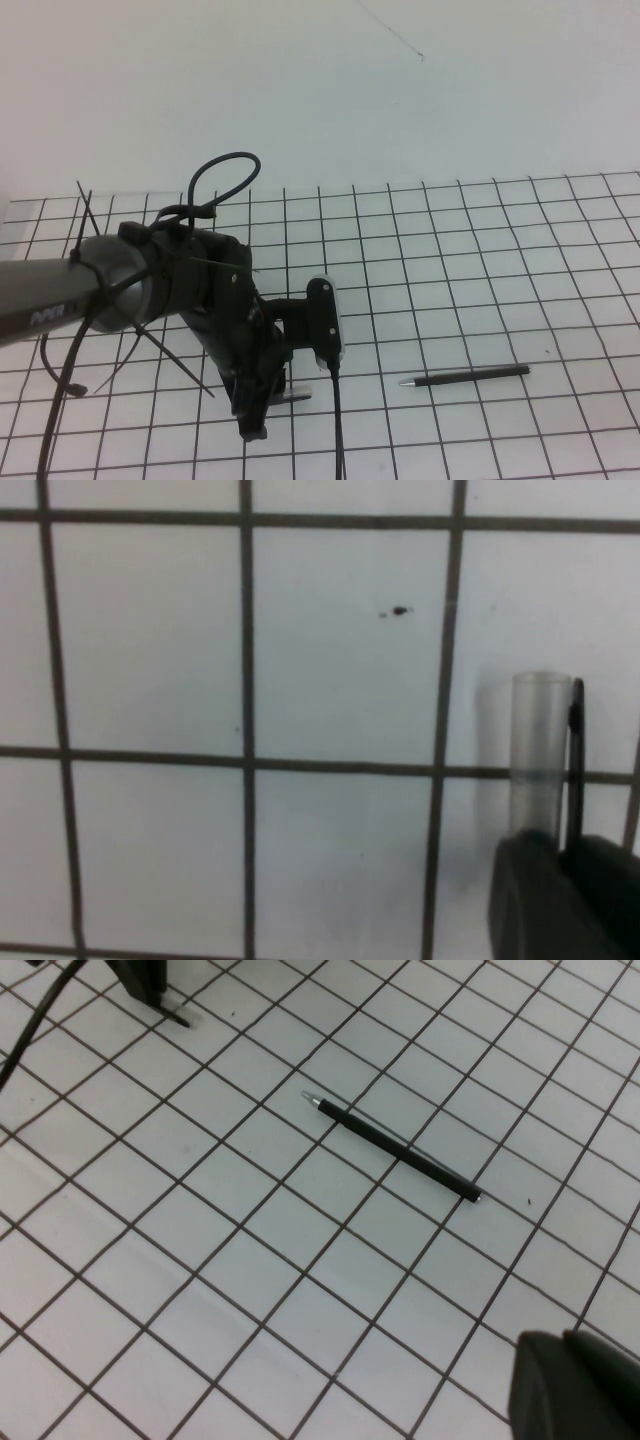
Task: Cap the pen
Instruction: Put the cap on the pen
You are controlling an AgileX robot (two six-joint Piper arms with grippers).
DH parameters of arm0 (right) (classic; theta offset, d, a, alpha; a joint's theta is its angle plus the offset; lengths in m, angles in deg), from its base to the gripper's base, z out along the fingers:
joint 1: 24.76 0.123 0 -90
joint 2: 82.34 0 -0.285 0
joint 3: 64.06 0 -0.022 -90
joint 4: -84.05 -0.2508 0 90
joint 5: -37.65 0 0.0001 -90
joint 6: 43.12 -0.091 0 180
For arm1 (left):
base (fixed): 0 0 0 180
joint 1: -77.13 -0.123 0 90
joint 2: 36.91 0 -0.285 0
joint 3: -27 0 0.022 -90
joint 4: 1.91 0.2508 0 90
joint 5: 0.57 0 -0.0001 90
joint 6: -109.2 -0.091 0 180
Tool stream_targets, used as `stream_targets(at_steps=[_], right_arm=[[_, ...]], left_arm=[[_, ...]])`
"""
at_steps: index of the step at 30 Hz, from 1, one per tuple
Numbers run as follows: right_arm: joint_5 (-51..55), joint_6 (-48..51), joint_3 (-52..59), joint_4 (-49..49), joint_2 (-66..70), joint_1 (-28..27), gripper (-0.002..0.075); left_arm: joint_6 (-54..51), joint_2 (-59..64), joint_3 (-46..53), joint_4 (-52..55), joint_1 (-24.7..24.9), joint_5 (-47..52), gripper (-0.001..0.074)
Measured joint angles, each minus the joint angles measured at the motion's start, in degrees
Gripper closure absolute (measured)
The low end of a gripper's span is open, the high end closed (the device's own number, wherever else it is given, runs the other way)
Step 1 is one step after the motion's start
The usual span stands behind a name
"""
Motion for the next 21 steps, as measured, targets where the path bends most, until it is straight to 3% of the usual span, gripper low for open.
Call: stream_targets(at_steps=[5,7,21], right_arm=[[0.81,0.00,0.00,0.00,0.00,0.00,0.0729],[0.81,0.00,0.00,0.00,0.00,0.00,0.0729],[0.81,0.00,0.00,0.00,0.00,0.00,0.0729]], left_arm=[[1.53,0.00,-3.21,-0.12,0.00,5.33,0.0418],[2.23,0.00,-5.12,-0.12,0.00,7.18,0.0379],[4.09,4.99,-7.49,-2.96,0.04,10.13,0.0391]])
